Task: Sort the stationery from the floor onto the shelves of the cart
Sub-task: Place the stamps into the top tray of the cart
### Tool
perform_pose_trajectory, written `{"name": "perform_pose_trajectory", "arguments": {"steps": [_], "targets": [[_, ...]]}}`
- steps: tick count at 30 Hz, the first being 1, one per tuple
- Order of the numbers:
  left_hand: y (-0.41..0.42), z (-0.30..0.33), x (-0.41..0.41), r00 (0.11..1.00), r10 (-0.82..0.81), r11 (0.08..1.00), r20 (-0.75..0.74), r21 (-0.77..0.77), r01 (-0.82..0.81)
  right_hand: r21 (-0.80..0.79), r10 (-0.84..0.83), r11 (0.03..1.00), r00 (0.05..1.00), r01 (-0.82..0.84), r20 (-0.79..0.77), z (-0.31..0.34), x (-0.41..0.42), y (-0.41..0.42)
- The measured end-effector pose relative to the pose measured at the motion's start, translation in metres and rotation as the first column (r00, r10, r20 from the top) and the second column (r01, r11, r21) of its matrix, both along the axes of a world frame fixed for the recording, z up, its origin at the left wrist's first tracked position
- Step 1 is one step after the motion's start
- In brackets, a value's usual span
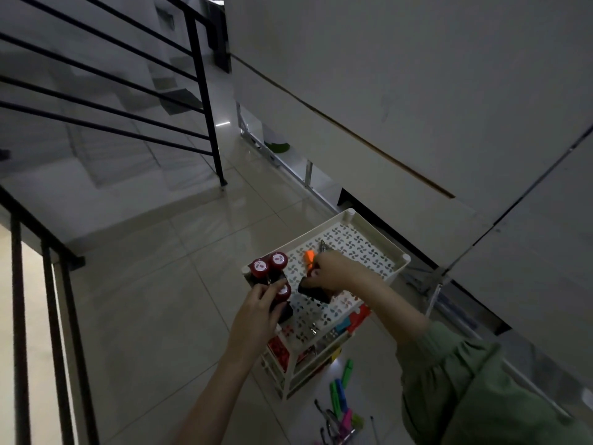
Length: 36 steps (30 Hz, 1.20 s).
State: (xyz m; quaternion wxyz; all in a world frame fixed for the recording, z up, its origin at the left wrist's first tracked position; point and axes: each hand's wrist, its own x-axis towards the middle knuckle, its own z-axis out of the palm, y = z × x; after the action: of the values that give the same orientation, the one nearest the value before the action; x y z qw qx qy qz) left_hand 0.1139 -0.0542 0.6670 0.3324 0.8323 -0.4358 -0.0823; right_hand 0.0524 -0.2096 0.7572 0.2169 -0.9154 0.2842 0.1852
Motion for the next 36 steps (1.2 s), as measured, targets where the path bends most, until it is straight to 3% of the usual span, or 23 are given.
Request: {"name": "perform_pose_trajectory", "arguments": {"steps": [3,5,8,10,14,20,25,30,33,36], "targets": [[-0.001,0.005,0.002,1.000,-0.005,1.000,0.018,0.016,0.004,0.043,-0.087,0.996,0.994,0.084,0.067,-0.012,0.012,0.003],[-0.001,0.008,0.003,1.000,0.003,0.999,0.031,0.033,-0.004,0.161,-0.191,0.971,0.979,0.178,0.069,-0.020,0.016,0.009],[0.001,0.010,0.005,0.998,0.025,0.999,0.051,0.046,-0.027,0.388,-0.383,0.856,0.923,0.342,0.032,-0.029,0.016,0.012],[0.002,0.010,0.004,0.998,0.022,0.998,0.057,0.062,-0.025,0.467,-0.428,0.803,0.904,0.371,0.018,-0.033,0.013,0.009],[0.003,0.010,-0.001,0.998,0.034,0.996,0.052,0.080,-0.038,0.507,-0.387,0.790,0.922,0.346,-0.026,-0.036,0.007,0.006],[0.004,0.015,-0.016,0.986,0.165,0.982,0.017,0.086,-0.165,0.556,-0.306,0.797,0.952,0.237,0.033,-0.035,0.001,0.004],[0.007,0.022,-0.043,0.929,0.340,0.938,0.144,0.013,-0.345,0.571,-0.273,0.795,0.961,0.205,0.034,-0.033,-0.006,0.002],[0.011,0.023,-0.091,0.834,0.518,0.855,0.192,-0.080,-0.513,0.591,-0.257,0.796,0.957,0.132,0.132,-0.023,-0.043,-0.002],[0.006,0.015,-0.133,0.768,0.624,0.780,0.144,-0.168,-0.602,0.623,-0.129,0.783,0.976,-0.009,0.177,-0.013,-0.091,-0.015],[-0.007,-0.005,-0.190,0.712,0.701,0.705,0.027,-0.172,-0.688,0.600,0.037,0.793,0.991,-0.106,0.126,-0.019,-0.149,-0.037]]}}
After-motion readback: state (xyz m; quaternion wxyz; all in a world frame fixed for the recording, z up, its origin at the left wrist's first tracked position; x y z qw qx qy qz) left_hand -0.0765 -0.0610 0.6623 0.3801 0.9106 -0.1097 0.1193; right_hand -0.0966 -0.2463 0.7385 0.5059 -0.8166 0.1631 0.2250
